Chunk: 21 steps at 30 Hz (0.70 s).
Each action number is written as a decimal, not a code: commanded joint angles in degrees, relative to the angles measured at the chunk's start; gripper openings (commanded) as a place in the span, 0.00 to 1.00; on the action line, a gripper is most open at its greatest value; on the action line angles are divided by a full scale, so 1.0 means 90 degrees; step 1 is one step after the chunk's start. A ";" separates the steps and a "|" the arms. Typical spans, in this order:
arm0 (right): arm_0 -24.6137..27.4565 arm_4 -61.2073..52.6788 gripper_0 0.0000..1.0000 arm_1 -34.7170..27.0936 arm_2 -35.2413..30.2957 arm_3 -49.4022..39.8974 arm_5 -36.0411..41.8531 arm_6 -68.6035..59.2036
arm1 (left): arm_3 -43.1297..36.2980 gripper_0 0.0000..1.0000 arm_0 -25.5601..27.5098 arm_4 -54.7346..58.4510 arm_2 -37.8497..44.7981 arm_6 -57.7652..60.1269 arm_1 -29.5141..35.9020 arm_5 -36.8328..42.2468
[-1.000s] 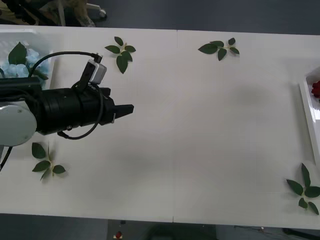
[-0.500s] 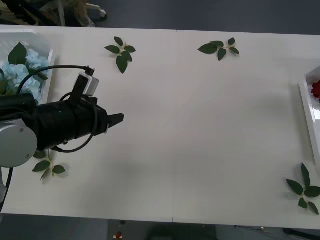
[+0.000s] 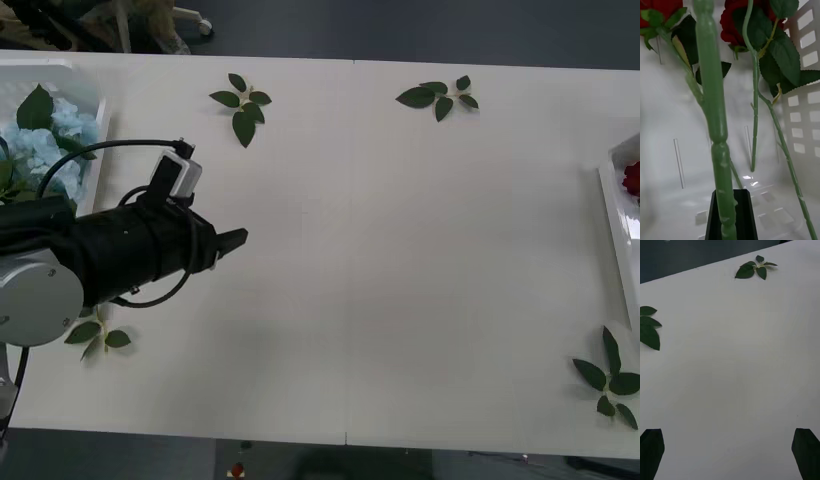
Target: Put the red flowers into the right box and the blue flowers into the left box
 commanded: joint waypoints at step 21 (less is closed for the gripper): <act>-0.0057 0.0072 0.95 -0.0331 0.0244 0.0288 -0.0565 0.0376 | -0.0044 1.00 -0.0202 -0.0146 -0.0374 -0.0339 0.0035 -0.0492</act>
